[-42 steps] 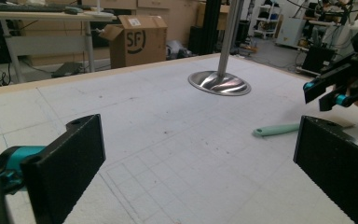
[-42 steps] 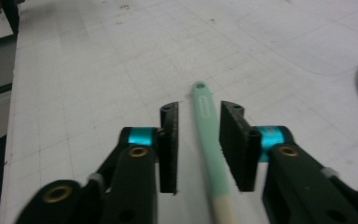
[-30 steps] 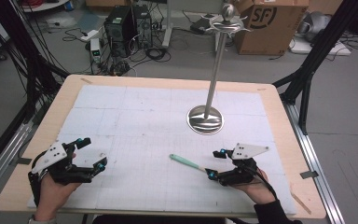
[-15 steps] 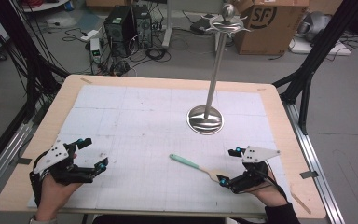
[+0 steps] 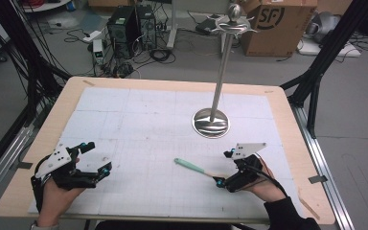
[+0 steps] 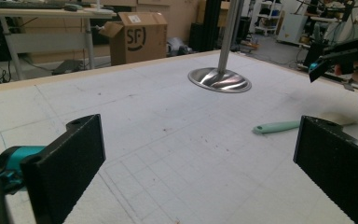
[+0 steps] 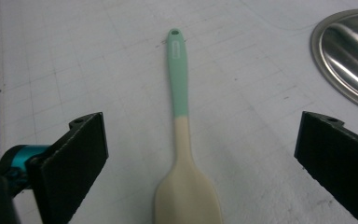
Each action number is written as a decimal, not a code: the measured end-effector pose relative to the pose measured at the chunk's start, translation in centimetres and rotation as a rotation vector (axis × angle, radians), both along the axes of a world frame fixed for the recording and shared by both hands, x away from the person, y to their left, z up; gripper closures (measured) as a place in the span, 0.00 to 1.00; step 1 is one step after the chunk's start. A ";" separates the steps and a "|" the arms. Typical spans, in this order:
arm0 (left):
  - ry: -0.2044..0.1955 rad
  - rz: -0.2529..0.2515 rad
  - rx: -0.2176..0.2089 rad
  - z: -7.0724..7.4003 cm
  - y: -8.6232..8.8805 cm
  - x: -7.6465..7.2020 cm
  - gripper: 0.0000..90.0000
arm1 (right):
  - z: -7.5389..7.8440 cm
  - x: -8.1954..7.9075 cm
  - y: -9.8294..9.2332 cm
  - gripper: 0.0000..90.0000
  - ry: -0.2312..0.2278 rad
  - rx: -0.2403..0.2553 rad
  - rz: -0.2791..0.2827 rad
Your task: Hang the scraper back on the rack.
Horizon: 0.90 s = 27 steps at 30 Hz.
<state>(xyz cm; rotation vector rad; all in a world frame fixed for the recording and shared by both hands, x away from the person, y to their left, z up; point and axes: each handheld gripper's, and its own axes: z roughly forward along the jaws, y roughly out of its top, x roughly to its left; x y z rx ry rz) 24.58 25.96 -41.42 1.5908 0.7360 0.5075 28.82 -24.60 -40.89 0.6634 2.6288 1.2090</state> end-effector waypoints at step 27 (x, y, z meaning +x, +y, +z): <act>0.005 0.005 0.000 0.0 0.0 -0.1 0.03 | -0.5 2.9 4.5 0.51 0.132 -0.229 0.081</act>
